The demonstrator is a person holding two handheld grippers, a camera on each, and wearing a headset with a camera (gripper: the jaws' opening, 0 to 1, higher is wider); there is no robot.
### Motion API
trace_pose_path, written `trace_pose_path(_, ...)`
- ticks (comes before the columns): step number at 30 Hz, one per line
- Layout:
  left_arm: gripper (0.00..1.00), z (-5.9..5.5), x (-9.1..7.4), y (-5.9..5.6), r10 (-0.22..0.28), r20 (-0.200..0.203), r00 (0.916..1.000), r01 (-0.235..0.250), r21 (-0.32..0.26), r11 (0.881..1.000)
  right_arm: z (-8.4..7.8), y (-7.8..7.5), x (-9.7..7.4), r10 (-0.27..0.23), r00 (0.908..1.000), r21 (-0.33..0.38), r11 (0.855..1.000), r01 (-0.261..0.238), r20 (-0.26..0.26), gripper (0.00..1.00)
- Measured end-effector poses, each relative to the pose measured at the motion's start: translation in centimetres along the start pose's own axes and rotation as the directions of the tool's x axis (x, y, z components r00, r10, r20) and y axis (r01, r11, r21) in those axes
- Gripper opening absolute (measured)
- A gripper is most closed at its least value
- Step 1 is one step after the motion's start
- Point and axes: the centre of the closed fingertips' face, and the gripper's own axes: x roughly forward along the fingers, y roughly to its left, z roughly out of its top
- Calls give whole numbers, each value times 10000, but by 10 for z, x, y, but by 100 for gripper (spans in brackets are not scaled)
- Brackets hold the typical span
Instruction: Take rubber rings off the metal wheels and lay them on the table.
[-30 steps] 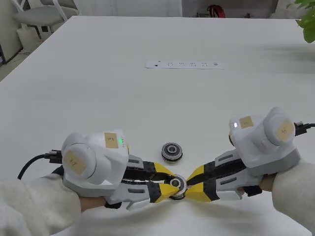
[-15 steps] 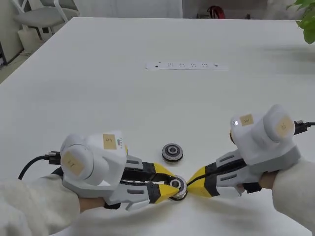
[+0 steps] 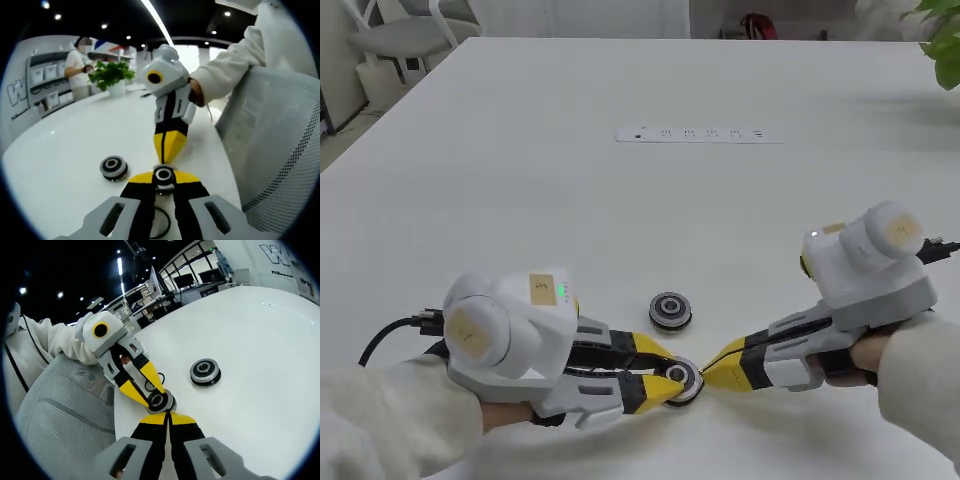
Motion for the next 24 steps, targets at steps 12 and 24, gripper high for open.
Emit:
trace_pose_path(12, 14, 0, 0, -1, -13, 9, 10000, 13, 30, 10000, 5, 7, -1, 341, 9980, 1268, 9911, -405, 524, 0)
trace_pose_path(24, 14, 0, 0, -1, -46, -9, 10000, 47, 74, 10000, 7, 13, -1, 446, 9977, 1543, 9867, -520, 511, 0)
